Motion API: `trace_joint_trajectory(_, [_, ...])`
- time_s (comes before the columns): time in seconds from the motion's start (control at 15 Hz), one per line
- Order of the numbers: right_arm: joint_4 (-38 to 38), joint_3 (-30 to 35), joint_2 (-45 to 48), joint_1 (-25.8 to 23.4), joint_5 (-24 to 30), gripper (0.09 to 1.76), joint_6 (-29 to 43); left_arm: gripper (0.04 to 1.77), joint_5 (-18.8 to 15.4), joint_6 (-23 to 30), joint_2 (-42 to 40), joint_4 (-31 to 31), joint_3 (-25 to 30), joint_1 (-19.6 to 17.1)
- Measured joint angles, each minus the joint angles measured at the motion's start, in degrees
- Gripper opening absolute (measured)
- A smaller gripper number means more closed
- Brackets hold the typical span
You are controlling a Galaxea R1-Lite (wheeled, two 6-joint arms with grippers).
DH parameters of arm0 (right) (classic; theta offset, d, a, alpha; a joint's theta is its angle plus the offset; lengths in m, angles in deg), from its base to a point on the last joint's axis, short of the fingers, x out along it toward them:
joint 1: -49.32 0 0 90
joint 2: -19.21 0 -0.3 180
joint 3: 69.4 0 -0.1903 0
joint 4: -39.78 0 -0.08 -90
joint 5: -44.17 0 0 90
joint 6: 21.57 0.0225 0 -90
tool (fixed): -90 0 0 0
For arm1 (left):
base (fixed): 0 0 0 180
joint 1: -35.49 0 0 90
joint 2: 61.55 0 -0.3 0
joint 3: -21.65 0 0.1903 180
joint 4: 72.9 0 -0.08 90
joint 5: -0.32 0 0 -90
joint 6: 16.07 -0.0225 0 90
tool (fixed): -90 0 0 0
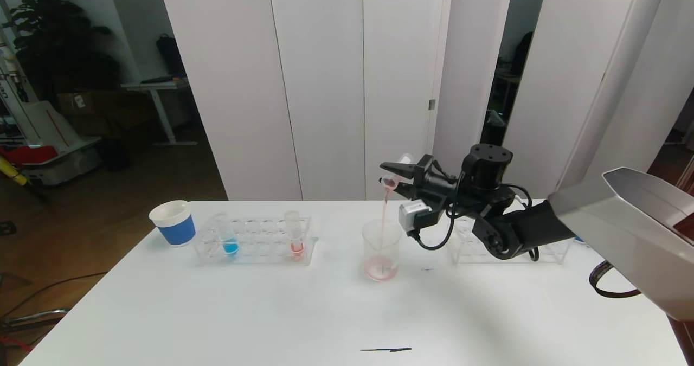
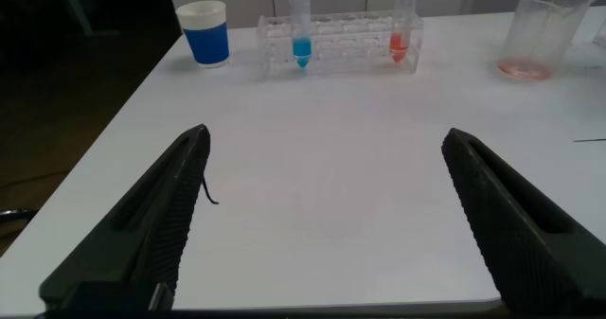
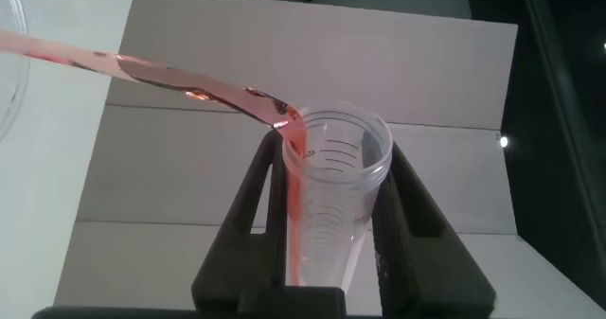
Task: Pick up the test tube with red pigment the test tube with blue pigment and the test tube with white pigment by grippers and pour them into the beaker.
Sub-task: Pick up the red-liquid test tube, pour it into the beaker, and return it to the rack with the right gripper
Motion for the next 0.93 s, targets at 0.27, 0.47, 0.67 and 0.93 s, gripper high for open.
trace_joint_trajectory(0.27, [0.13, -2.52, -0.78, -0.22, 2.29, 0.58, -4.41, 1.75, 0.00, 0.01, 0.00, 0.02, 0.00, 0.00])
trace_joint_trajectory(0.47, [0.13, -3.94, -1.11, -0.55, 4.85, 0.58, -6.51, 1.75, 0.00, 0.00, 0.00, 0.02, 0.00, 0.00])
trace_joint_trajectory(0.67, [0.00, -4.51, -1.19, -0.99, 5.78, 0.58, -7.00, 1.75, 0.00, 0.01, 0.00, 0.02, 0.00, 0.00])
trace_joint_trajectory(0.93, [0.35, -6.50, -1.71, -0.99, 7.88, 0.58, -8.35, 1.75, 0.00, 0.01, 0.00, 0.02, 0.00, 0.00])
